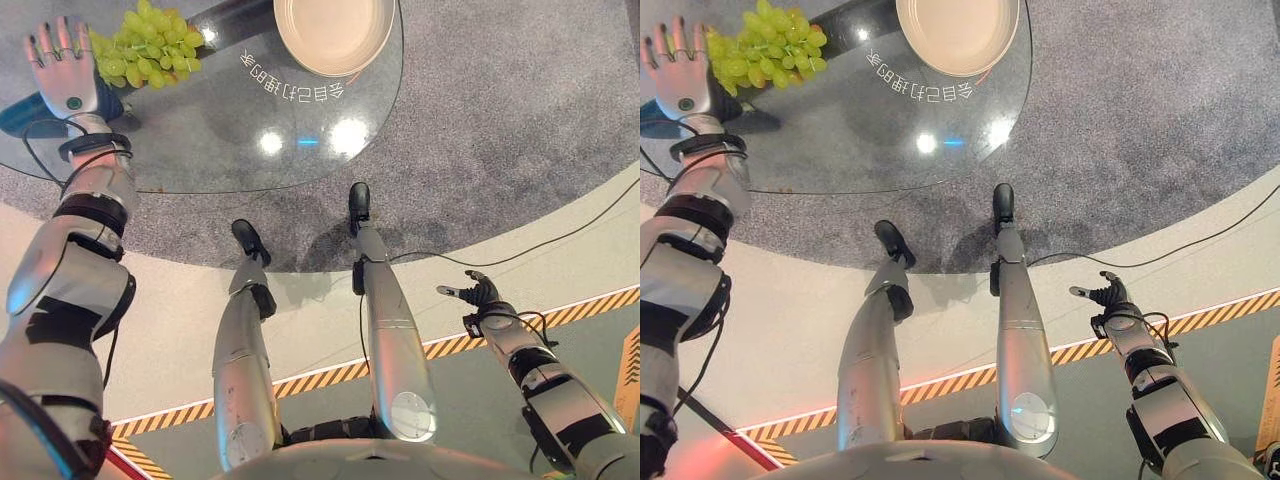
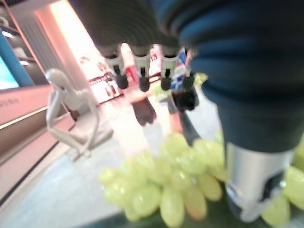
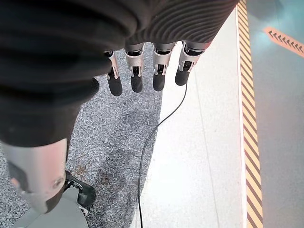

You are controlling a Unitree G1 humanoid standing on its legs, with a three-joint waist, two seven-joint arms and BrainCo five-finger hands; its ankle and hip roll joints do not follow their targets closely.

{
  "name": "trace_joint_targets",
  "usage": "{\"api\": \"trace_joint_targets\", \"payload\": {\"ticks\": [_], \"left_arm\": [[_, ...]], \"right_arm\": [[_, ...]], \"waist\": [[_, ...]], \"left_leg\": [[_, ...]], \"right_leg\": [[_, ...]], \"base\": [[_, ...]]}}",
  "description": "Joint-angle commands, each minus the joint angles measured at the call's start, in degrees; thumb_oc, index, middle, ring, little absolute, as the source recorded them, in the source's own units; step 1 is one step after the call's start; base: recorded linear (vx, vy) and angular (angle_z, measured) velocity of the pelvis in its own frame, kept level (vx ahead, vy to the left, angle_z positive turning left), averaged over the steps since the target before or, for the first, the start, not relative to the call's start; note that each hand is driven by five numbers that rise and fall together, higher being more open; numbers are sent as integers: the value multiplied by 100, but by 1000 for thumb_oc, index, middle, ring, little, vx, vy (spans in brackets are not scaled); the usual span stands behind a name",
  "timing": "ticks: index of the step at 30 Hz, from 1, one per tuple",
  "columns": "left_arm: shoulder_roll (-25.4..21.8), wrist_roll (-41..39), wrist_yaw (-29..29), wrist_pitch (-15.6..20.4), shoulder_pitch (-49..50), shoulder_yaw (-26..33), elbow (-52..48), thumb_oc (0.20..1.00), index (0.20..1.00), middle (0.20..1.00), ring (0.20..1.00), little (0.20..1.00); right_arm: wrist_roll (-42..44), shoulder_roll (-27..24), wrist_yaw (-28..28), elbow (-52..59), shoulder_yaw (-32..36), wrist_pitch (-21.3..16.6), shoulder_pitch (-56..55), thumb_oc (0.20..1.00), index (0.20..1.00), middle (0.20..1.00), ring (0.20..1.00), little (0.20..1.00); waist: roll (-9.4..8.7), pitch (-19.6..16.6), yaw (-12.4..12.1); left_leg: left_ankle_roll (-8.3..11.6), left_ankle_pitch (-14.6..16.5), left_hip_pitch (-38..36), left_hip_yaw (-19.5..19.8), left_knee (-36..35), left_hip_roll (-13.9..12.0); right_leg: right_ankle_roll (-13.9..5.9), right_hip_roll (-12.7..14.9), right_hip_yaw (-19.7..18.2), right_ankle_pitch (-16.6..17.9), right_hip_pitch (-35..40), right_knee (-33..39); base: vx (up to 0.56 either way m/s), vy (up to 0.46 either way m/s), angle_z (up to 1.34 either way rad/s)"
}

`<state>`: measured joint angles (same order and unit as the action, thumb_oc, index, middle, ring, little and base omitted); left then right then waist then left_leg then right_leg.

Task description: Pick up fruits into the plate

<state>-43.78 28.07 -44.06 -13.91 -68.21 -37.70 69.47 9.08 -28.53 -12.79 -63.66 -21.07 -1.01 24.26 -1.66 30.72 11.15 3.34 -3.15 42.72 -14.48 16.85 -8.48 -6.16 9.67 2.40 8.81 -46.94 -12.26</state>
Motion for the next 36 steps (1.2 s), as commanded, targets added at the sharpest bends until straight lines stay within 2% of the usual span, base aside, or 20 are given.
{"api": "trace_joint_targets", "payload": {"ticks": [1,8,12,13,21,25,30,34,36], "left_arm": [[-582,41,-114,-53,-225,339,344,1000,1000,1000,1000,1000],[-656,379,413,393,-362,53,327,1000,1000,1000,1000,1000],[-670,425,1159,584,-469,-273,230,1000,1000,1000,1000,1000],[-666,378,1426,709,-446,-410,199,1000,1000,1000,1000,1000],[-787,245,2710,820,-726,-1008,205,1000,1000,1000,1000,1000],[-814,112,3342,700,-679,-1155,150,1000,1000,1000,1000,1000],[-861,78,3731,551,-760,-1261,251,1000,1000,1000,1000,1000],[-896,174,3785,208,-715,-1201,443,1000,1000,1000,1000,1000],[-892,172,3752,230,-676,-1145,494,1000,1000,1000,1000,1000]], "right_arm": [[100,-269,-99,194,-161,-7,-534,1000,1000,1000,1000,1000],[92,-379,-153,349,-128,-2,-536,1000,1000,1000,1000,1000],[-56,-498,-154,457,-82,-12,-574,1000,1000,1000,1000,1000],[-79,-530,-172,518,-82,-31,-651,1000,1000,1000,1000,1000],[-31,-760,-210,899,-2,45,-677,1000,1000,1000,1000,1000],[-68,-878,-146,990,79,8,-737,1000,1000,1000,1000,1000],[-38,-961,-116,1178,97,-97,-760,1000,1000,1000,1000,1000],[56,-997,-160,1496,92,-159,-803,1000,1000,1000,1000,1000],[89,-1004,-162,1568,90,-164,-818,1000,1000,1000,1000,1000]], "waist": [[-235,-93,-29],[-194,-93,52],[-102,-93,122],[-61,-93,120],[-33,-93,216],[-16,-93,251],[-36,-93,277],[-112,-93,292],[-137,-93,295]], "left_leg": [[51,721,306,413,612,496],[44,685,346,390,546,514],[31,652,386,344,496,539],[72,857,257,387,536,526],[90,846,246,261,510,510],[95,835,237,239,522,499],[103,810,210,222,470,480],[117,793,211,259,453,452],[120,794,215,270,452,446]], "right_leg": [[176,-436,196,-812,-33,-615],[151,-441,120,-753,-109,-565],[145,-449,41,-728,-199,-566],[93,-463,26,-892,-83,-602],[31,-390,45,-778,-82,-451],[22,-398,22,-748,-86,-455],[12,-398,20,-710,-57,-371],[10,-427,14,-685,-31,-329],[12,-434,15,-683,-29,-321]], "base": [[0,0,0],[22,50,-1],[45,96,-3],[90,67,-5],[12,12,-1],[0,0,0],[0,0,0],[1,-17,0],[-4,-35,0]]}}
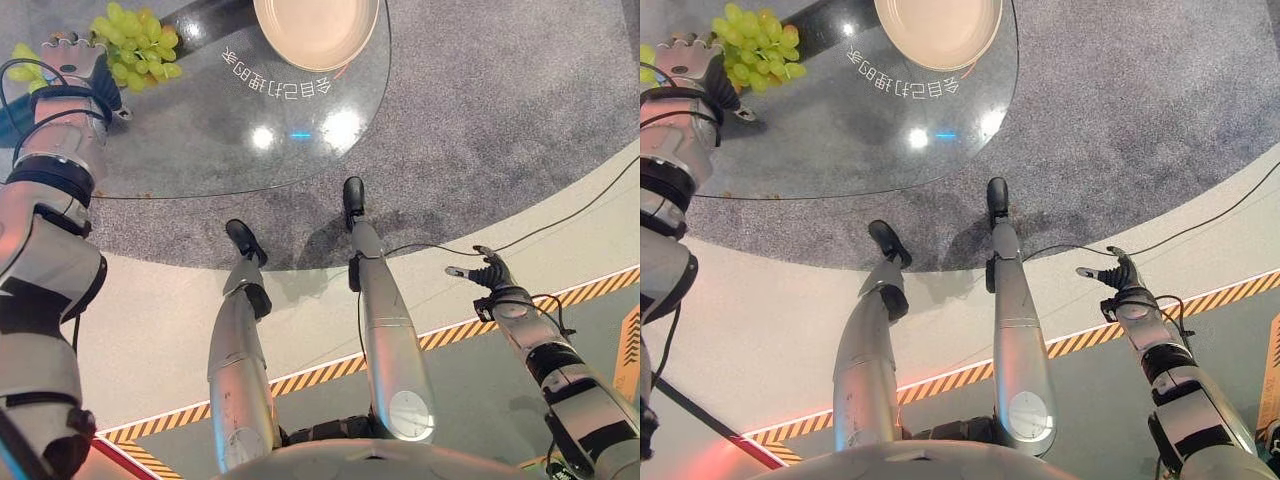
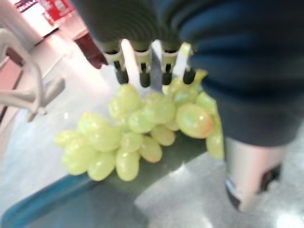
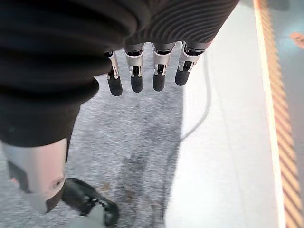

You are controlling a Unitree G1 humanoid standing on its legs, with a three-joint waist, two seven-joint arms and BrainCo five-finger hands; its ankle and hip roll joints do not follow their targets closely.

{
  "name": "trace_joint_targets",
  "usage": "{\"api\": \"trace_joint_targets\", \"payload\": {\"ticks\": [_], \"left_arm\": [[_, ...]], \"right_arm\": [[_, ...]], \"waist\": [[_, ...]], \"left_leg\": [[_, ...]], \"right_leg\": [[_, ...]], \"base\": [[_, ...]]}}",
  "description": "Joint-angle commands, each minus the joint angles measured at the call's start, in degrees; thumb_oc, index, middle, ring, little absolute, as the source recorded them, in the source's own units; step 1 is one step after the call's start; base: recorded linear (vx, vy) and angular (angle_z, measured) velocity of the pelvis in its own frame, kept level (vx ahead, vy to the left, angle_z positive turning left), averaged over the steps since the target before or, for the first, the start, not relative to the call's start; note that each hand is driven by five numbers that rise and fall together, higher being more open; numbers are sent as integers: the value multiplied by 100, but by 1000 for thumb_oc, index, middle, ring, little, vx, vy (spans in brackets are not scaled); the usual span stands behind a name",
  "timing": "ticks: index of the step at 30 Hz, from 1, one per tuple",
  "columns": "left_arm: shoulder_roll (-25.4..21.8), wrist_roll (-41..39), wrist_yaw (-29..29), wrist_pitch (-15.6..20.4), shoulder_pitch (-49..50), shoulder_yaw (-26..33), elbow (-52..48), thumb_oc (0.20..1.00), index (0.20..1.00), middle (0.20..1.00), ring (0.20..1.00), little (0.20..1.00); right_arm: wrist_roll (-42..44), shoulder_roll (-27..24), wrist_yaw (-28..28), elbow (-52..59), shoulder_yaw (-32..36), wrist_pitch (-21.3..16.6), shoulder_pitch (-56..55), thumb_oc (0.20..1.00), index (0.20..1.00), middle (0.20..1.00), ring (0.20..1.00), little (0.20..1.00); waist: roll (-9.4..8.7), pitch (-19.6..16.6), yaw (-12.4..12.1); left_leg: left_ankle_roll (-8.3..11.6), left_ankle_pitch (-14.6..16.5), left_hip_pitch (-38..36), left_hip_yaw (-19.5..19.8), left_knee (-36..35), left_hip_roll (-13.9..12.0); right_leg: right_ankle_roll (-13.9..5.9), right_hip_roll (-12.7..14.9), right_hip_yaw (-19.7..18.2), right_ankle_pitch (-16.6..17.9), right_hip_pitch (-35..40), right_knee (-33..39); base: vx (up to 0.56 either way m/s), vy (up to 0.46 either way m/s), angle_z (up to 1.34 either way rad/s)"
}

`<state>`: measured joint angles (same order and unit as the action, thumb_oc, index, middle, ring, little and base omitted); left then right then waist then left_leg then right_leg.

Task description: Pick up fruits into the plate

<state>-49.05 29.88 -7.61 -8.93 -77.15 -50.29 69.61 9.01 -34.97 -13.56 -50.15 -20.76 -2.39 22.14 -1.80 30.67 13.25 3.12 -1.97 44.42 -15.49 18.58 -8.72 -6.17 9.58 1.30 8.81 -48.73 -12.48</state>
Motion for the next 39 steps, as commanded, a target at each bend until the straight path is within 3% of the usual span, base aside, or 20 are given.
{"api": "trace_joint_targets", "payload": {"ticks": [1,4,5,8,16,22,27,30,31,39], "left_arm": [[-354,-31,101,-205,244,134,516,1000,1000,1000,1000,1000],[-299,-72,324,398,325,150,520,1000,1000,1000,1000,1000],[-235,-170,648,707,395,104,400,1000,1000,1000,1000,1000],[-191,-427,1118,865,505,18,126,1000,1000,1000,1000,1000],[-150,-1162,2330,859,730,-23,-449,1000,1000,1000,1000,1000],[-222,-1438,2437,795,928,117,-786,1000,1000,1000,1000,1000],[-371,-1384,2223,734,1153,263,-1155,1000,1000,1000,1000,1000],[-379,-989,1774,473,1300,363,-1144,1000,1000,1000,1000,1000],[-400,-840,1627,358,1287,396,-1088,1000,1000,1000,1000,1000],[-90,175,-409,-491,1712,766,118,1000,1000,1000,1000,1000]], "right_arm": [[125,-361,-62,227,54,-55,-598,1000,1000,1000,1000,1000],[161,-367,-4,387,52,-57,-588,1000,1000,1000,1000,1000],[152,-374,-2,453,45,7,-578,1000,1000,1000,1000,1000],[117,-405,35,537,64,116,-540,1000,1000,1000,1000,1000],[57,-485,103,748,120,256,-530,1000,1000,1000,1000,1000],[45,-482,93,784,177,285,-634,1000,1000,1000,1000,1000],[51,-481,91,847,254,250,-783,1000,1000,1000,1000,1000],[33,-463,83,867,286,245,-800,1000,1000,1000,1000,1000],[42,-465,69,880,306,239,-743,1000,1000,1000,1000,1000],[266,-324,14,720,85,210,-520,1000,1000,1000,1000,1000]], "waist": [[-139,-88,82],[-183,-88,76],[-188,-88,73],[-158,-88,64],[-66,-88,51],[-36,-88,2],[-6,-88,-87],[14,-88,-128],[-8,-88,-115],[-210,-88,-161]], "left_leg": [[144,673,51,377,277,465],[151,668,80,390,264,455],[152,666,89,390,259,452],[147,661,65,373,227,466],[145,669,33,313,223,478],[131,687,13,311,265,492],[116,702,-9,353,291,513],[124,677,-53,379,241,534],[84,457,80,318,172,555],[107,409,100,416,134,535]], "right_leg": [[14,-430,131,-680,150,-294],[12,-446,147,-669,131,-285],[11,-452,151,-668,119,-296],[-2,-457,152,-663,128,-293],[-24,-431,169,-678,141,-297],[-15,-427,194,-718,178,-338],[-5,-422,256,-762,228,-390],[-3,-411,280,-772,275,-367],[42,-382,294,-588,143,-303],[92,-465,331,-618,170,-302]], "base": [[-14,-50,-1],[-20,-46,-1],[0,0,0],[0,0,0],[0,0,0],[0,0,0],[0,-33,1],[-29,-14,0],[-89,-48,1],[-32,-51,2]]}}
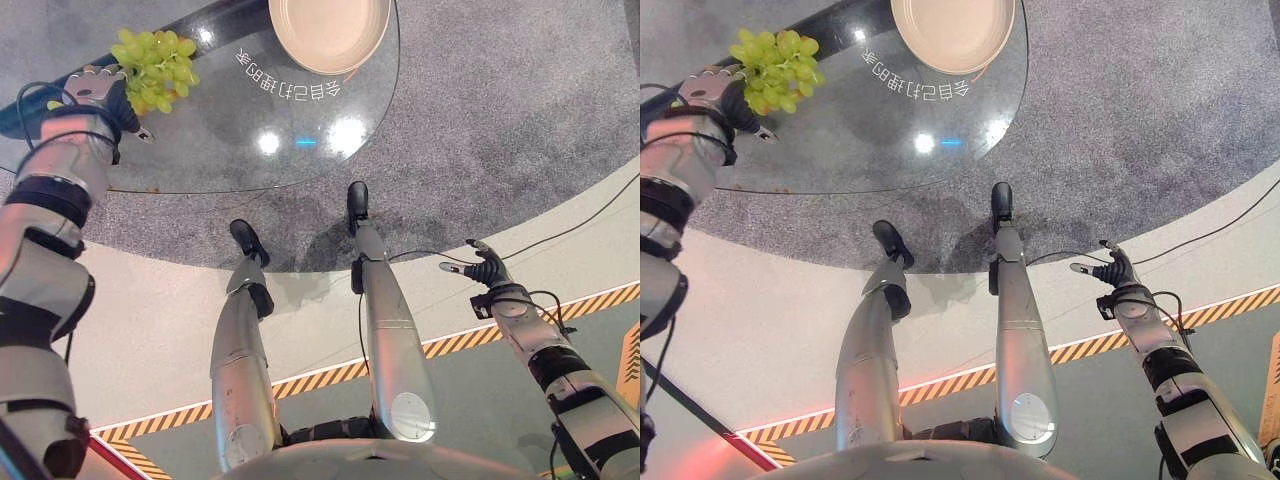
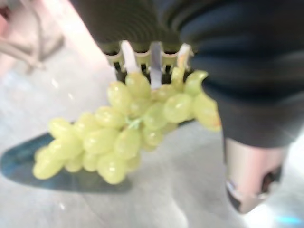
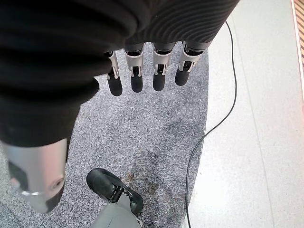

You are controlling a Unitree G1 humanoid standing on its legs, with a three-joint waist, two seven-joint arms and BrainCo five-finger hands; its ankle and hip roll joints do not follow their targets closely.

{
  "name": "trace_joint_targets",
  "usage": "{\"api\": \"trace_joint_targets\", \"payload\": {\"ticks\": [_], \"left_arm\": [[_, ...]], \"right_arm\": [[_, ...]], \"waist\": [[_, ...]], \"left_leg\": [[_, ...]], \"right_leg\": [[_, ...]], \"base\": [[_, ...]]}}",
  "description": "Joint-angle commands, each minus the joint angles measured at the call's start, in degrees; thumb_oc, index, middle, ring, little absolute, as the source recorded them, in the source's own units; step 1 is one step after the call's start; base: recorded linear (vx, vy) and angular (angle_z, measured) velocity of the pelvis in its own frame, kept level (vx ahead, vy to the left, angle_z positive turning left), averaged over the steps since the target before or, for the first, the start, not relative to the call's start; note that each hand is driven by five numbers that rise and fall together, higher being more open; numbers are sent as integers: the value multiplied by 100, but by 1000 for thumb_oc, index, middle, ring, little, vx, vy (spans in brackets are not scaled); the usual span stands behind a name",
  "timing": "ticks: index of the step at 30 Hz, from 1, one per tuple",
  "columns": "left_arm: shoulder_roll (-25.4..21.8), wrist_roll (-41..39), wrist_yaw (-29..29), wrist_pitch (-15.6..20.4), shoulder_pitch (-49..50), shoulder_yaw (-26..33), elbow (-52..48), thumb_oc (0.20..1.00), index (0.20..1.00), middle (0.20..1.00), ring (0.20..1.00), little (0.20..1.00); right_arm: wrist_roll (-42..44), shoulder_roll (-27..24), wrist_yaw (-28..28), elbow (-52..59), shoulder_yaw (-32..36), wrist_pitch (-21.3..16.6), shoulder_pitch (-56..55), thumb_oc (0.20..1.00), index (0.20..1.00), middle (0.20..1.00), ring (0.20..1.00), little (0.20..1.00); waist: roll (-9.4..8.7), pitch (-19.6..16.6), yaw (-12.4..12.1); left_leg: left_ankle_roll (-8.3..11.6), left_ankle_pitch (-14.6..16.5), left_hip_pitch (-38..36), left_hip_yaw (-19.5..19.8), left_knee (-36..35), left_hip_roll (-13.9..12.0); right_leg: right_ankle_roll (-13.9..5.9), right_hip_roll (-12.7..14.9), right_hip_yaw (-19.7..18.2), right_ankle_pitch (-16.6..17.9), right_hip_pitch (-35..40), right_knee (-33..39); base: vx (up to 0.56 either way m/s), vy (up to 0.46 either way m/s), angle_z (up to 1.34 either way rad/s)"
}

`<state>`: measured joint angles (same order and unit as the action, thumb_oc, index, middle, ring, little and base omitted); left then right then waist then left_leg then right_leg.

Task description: Pick up fruits into the plate

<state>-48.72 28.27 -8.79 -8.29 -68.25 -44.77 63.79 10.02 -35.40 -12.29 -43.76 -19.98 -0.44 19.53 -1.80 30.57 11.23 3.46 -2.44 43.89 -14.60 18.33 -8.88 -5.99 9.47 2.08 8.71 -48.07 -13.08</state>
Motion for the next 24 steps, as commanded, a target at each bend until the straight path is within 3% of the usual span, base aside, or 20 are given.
{"api": "trace_joint_targets", "payload": {"ticks": [1,2,10,15,16,17,18,24], "left_arm": [[-123,335,-292,-554,823,216,700,1000,1000,1000,1000,1000],[32,384,-740,-753,876,388,947,1000,1000,1000,1000,1000],[275,72,-2175,-1277,896,883,1334,1000,1000,1000,1000,1000],[289,-74,-2376,-1306,774,1024,1449,1000,1000,1000,1000,1000],[295,-164,-2371,-1260,737,1025,1501,561,561,561,561,561],[294,-171,-2360,-1248,711,1031,1518,313,313,313,313,313],[296,-182,-2341,-1237,687,1034,1534,200,200,200,200,200],[358,-322,-1949,-1066,465,976,1770,200,200,200,200,200]], "right_arm": [[166,-281,-112,80,6,14,-258,1000,1000,1000,1000,1000],[198,-211,-99,-17,-50,-17,-188,1000,1000,1000,1000,1000],[259,-82,-78,-145,-212,-9,-13,1000,1000,1000,1000,1000],[269,-5,-154,-197,-274,-56,8,1000,1000,1000,1000,1000],[276,7,-166,-232,-287,-81,19,1000,1000,1000,1000,1000],[277,6,-161,-239,-287,-81,30,1000,1000,1000,1000,1000],[281,8,-162,-252,-289,-89,39,1000,1000,1000,1000,1000],[271,64,-252,-301,-355,-181,130,1000,1000,1000,1000,1000]], "waist": [[-210,-78,43],[-282,-78,34],[-435,-78,19],[-486,-78,18],[-499,-78,23],[-505,-78,25],[-511,-78,27],[-599,-78,88]], "left_leg": [[73,456,153,326,160,551],[74,449,169,360,157,553],[107,426,128,415,92,538],[118,445,178,448,143,520],[117,453,196,454,161,510],[118,458,206,458,169,506],[117,461,213,463,174,503],[111,476,240,471,175,476]], "right_leg": [[74,-454,254,-608,104,-242],[87,-489,251,-609,104,-238],[124,-568,246,-643,158,-220],[134,-580,237,-667,138,-247],[138,-587,233,-674,119,-271],[139,-590,230,-679,111,-282],[138,-593,227,-681,106,-288],[137,-644,174,-663,97,-266]], "base": [[-16,-57,0],[-13,-46,0],[-6,-17,1],[0,0,0],[0,0,0],[0,0,0],[0,0,0],[0,0,0]]}}
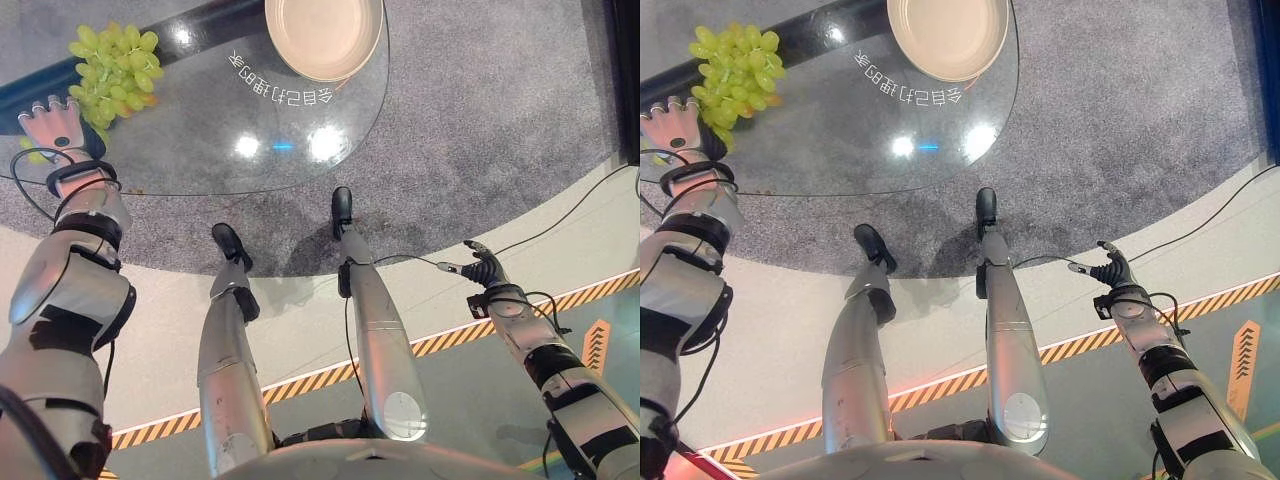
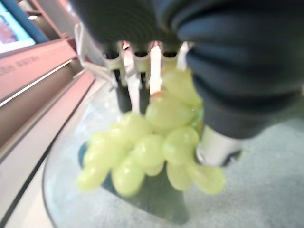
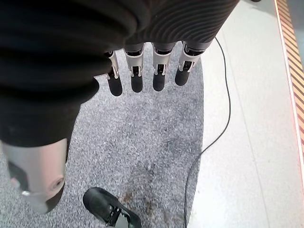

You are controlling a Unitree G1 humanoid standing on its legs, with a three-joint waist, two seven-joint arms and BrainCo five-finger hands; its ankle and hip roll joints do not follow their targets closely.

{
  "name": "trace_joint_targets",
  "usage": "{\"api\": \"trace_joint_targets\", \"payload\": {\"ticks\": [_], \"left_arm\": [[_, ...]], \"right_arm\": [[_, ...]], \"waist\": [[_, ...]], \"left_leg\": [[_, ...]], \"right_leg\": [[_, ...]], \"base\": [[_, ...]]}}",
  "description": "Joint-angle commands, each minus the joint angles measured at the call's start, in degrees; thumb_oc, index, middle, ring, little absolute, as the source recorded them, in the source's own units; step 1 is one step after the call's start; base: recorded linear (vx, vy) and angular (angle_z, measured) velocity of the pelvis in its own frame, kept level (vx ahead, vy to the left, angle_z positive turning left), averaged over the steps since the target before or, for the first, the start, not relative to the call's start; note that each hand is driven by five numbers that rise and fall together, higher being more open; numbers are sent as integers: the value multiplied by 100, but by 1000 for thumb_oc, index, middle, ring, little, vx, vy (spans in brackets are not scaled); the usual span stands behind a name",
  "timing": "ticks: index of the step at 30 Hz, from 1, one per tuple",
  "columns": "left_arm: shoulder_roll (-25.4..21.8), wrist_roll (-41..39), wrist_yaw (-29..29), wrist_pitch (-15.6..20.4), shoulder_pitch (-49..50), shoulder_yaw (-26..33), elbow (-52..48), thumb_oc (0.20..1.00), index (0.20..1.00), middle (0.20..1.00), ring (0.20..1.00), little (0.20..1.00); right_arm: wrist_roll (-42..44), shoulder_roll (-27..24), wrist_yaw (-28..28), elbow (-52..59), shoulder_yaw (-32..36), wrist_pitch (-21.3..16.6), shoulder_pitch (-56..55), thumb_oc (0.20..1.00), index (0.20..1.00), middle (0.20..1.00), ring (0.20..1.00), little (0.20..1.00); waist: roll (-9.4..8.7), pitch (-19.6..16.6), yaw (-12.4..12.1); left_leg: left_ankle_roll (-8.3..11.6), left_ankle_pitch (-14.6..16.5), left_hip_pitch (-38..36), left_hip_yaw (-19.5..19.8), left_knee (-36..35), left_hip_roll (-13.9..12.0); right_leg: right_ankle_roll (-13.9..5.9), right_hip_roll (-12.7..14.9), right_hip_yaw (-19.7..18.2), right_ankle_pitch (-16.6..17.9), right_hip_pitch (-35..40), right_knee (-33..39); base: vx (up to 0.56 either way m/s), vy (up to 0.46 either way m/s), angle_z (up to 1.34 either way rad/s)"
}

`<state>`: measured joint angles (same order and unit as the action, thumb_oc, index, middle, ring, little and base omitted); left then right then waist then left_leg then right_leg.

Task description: Pick up fruits into the plate

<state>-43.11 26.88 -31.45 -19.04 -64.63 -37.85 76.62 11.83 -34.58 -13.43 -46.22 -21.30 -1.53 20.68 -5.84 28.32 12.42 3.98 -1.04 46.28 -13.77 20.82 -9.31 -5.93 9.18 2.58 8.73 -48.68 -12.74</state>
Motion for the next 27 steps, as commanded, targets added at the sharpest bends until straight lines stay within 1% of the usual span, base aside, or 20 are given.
{"api": "trace_joint_targets", "payload": {"ticks": [1,9,14,19,20,21,27], "left_arm": [[-199,-174,377,19,75,274,503,200,200,200,200,200],[-214,-209,652,160,-69,143,617,200,200,200,200,200],[-219,-290,603,266,-126,108,641,200,200,200,200,200],[-217,-645,349,568,-140,157,592,200,200,200,200,200],[-220,-750,273,681,-160,142,572,576,576,576,576,576],[-221,-808,285,703,-174,149,547,1000,1000,1000,1000,1000],[-138,-955,169,883,-127,177,456,1000,1000,1000,1000,1000]], "right_arm": [[79,-12,-142,-53,-224,-81,28,1000,1000,1000,1000,1000],[85,11,-128,-32,-251,-172,61,1000,1000,1000,1000,1000],[64,34,-135,-97,-279,-225,77,1000,1000,1000,1000,1000],[16,29,-148,-72,-286,-283,32,1000,1000,1000,1000,1000],[26,24,-159,-57,-306,-288,31,1000,1000,1000,1000,1000],[34,26,-171,-27,-317,-278,23,1000,1000,1000,1000,1000],[28,88,-257,82,-362,-187,8,1000,1000,1000,1000,1000]], "waist": [[-206,147,-21],[-283,147,38],[-285,147,53],[-264,147,46],[-258,147,39],[-255,147,32],[-215,147,9]], "left_leg": [[57,341,-3,386,-78,513],[42,380,-2,398,-40,495],[41,380,-11,377,-62,483],[35,381,-32,380,-91,506],[37,372,-48,374,-115,507],[41,366,-59,370,-132,511],[55,331,-114,343,-213,523]], "right_leg": [[130,-622,116,-668,162,-297],[118,-650,64,-638,188,-256],[113,-645,57,-630,191,-234],[112,-650,55,-645,208,-226],[110,-641,69,-647,223,-212],[108,-636,79,-649,235,-197],[102,-605,126,-655,273,-159]], "base": [[0,0,0],[-8,-2,-2],[0,0,0],[0,0,0],[0,0,0],[0,0,0],[0,0,0]]}}
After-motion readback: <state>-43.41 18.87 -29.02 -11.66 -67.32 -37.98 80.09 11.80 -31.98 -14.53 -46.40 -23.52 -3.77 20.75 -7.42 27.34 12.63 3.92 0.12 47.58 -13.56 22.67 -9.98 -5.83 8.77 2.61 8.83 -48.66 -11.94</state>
